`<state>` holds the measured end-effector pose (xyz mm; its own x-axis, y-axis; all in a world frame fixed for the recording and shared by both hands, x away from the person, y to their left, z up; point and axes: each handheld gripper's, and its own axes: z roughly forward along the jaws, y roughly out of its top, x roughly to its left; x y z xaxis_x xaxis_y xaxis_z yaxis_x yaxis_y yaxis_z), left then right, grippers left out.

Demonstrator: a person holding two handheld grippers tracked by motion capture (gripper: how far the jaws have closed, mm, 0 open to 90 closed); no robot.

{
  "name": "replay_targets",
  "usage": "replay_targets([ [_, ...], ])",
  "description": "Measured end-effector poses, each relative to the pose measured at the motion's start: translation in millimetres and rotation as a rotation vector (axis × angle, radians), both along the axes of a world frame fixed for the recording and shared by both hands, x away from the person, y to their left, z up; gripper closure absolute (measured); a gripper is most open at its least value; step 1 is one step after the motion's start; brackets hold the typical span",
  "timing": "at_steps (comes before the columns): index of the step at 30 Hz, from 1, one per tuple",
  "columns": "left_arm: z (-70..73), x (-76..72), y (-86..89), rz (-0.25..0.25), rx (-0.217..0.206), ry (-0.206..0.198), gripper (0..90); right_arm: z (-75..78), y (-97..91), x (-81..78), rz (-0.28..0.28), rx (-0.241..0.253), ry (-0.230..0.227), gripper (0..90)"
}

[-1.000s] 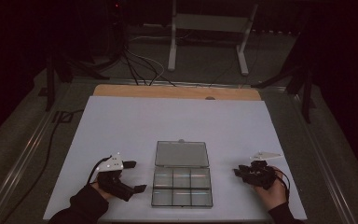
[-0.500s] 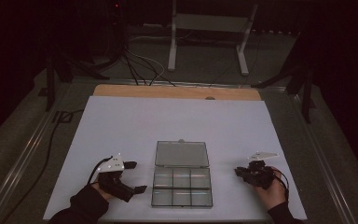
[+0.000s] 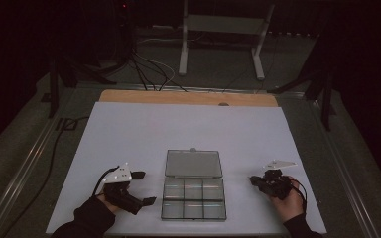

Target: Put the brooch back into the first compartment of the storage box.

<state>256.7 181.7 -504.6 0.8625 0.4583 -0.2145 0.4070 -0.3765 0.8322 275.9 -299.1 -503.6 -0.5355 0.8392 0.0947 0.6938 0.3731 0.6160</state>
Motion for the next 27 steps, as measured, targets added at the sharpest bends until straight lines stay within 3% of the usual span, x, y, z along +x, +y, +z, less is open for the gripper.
replay_targets([
  [15,0.4,-0.7,4.8,0.002,-0.019,-0.008,0.7,0.7,1.9,3.2,0.005,0.008,0.008,85.8],
  [27,-0.1,-0.4,5.6,-0.008,-0.022,-0.007,0.7,11.7,9.7,1.9,0.02,0.026,-0.017,85.8],
])
